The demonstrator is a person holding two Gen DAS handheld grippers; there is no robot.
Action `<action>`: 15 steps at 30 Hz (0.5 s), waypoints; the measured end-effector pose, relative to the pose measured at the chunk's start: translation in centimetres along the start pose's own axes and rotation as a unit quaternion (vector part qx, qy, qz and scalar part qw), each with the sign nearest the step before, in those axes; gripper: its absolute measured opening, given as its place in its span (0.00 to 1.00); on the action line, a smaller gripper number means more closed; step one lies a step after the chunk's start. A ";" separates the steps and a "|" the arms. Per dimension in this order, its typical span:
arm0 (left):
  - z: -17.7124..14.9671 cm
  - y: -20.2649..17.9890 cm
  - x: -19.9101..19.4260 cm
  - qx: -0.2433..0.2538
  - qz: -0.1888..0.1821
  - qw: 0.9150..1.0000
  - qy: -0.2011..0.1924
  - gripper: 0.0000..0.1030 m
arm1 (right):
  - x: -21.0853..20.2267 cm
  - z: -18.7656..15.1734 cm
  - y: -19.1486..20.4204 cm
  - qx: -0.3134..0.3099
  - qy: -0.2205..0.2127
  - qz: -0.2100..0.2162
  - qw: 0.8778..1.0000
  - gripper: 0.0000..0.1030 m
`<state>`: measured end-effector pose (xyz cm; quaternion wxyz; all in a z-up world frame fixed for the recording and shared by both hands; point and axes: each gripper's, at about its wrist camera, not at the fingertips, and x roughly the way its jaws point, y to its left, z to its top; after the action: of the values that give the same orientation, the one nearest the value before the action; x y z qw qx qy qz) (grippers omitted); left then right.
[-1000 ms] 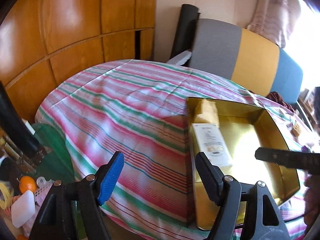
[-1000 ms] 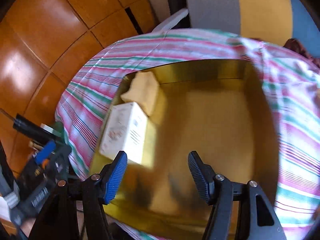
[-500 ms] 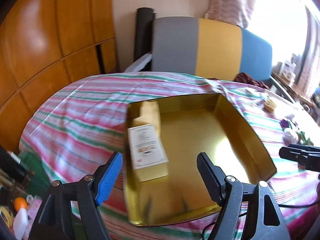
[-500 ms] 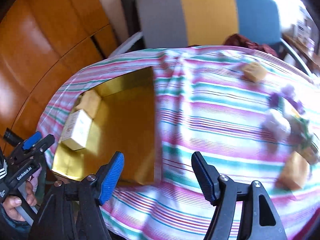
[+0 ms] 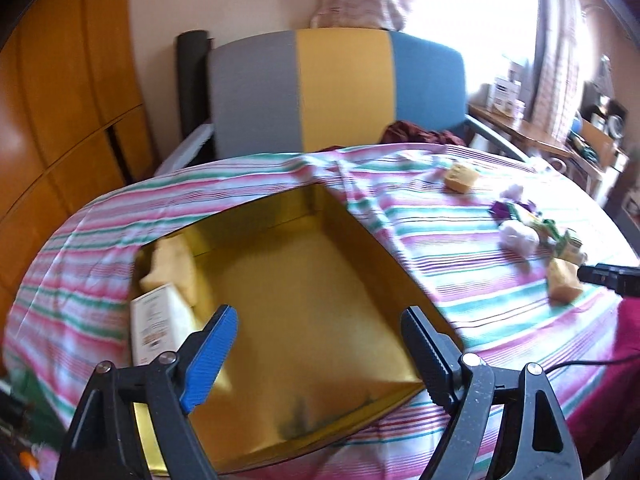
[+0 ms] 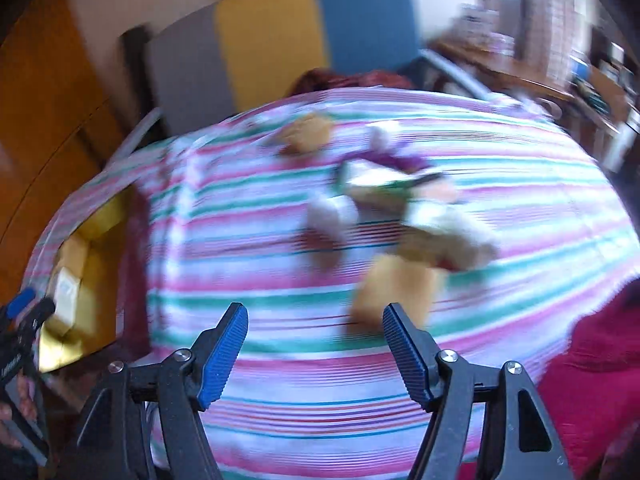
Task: Organize objects
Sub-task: 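Move the left gripper to the second yellow sponge and grasp it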
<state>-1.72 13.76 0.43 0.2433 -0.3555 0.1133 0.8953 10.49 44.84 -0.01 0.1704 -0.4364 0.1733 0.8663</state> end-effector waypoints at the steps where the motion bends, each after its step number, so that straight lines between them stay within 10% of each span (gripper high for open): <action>1: 0.3 -0.9 0.3 0.005 -0.009 1.000 0.001 0.82 | -0.4 0.1 -1.2 0.018 -0.007 -0.012 1.000 0.69; 15: 2.4 -12.1 4.7 0.080 -0.124 0.988 0.045 0.81 | -1.5 -0.8 -10.3 0.147 -0.028 -0.059 0.987 0.69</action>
<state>0.21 26.68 -1.49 0.3748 -0.3861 0.1507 0.8293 16.48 53.35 -0.81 0.2880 -0.3918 0.2685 0.8315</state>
